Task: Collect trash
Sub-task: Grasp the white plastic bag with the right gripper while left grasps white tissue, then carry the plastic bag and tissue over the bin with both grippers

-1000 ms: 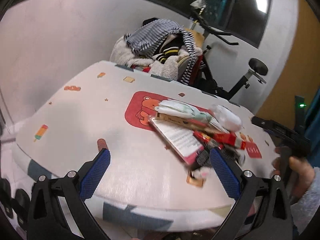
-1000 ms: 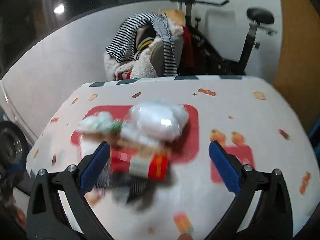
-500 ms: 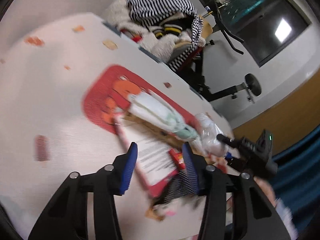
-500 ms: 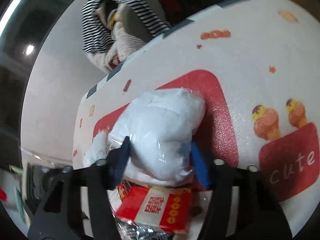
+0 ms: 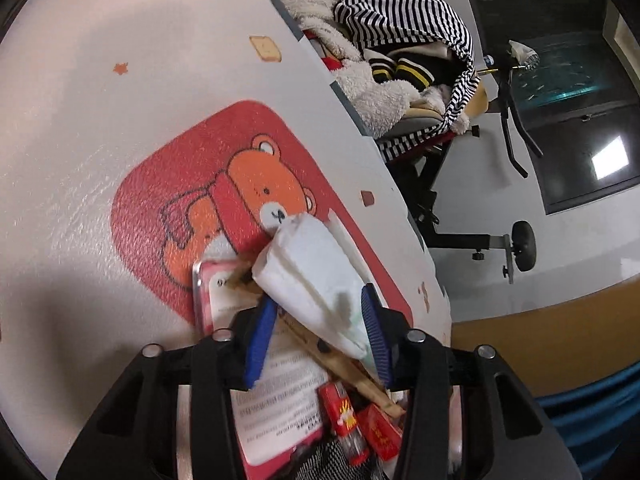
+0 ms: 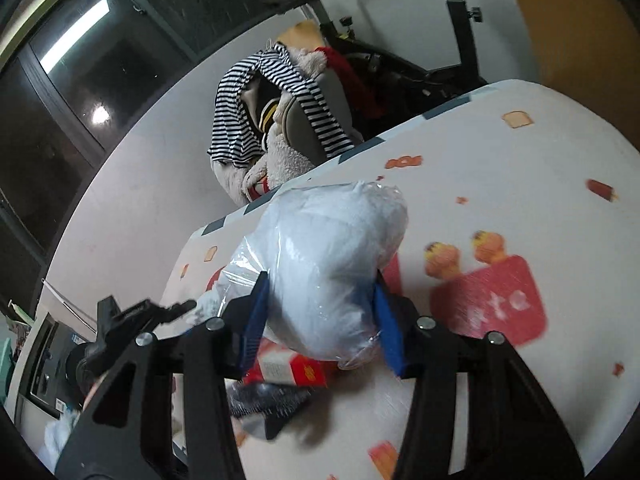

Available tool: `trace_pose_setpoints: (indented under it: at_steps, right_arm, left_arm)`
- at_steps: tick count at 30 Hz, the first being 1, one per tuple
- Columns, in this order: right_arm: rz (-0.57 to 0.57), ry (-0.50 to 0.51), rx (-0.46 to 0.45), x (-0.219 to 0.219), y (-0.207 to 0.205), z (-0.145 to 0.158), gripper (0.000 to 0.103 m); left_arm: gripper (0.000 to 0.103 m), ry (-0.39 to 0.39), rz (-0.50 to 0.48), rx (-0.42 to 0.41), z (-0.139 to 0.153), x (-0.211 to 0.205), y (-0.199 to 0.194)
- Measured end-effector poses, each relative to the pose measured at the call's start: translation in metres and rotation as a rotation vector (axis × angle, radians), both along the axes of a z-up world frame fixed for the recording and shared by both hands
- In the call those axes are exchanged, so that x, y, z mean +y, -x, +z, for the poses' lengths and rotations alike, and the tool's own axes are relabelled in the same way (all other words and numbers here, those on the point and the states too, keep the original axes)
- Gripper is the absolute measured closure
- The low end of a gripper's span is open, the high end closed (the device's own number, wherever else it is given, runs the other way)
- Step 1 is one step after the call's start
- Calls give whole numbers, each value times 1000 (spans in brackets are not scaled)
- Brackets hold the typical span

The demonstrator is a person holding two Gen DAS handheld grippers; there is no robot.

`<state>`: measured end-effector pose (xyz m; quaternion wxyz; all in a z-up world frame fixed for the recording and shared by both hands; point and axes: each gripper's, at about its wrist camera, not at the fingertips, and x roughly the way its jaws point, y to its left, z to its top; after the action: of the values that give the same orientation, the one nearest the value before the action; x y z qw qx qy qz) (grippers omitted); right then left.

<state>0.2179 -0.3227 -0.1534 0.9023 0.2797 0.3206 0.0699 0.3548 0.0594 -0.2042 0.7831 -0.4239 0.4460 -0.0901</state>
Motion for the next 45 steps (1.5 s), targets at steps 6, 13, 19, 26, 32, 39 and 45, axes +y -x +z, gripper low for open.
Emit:
trace_pose_setpoints:
  at_steps: [6,13,19,26,32,39,45]
  right_arm:
    - [-37,14,-26,-12,41,4,53]
    - [-65,48,-51,-16,70,15,53]
    - [-61,38,-79,-15,94,29,53]
    - [-28,79,-104,-3,131,47,53]
    - [5,104,-107,7,160,55,53]
    - [62,123,-112,22,192,49,52]
    - [106,106,-101,34,212,28,52]
  left_arm:
    - [98,-124,-74,-181,55,-16,6]
    - [99,-260,-172,-414,153,-38,39]
    - [99,-297,-219,-509,208,-44,82]
    - [99,-376,-296,-538,238,-47,155]
    - [99,-419,-386,-527,225,-50,232]
    - [99,-467,-485,-521,187,-56,308]
    - [99,-512,-600,-458,127,-76,347]
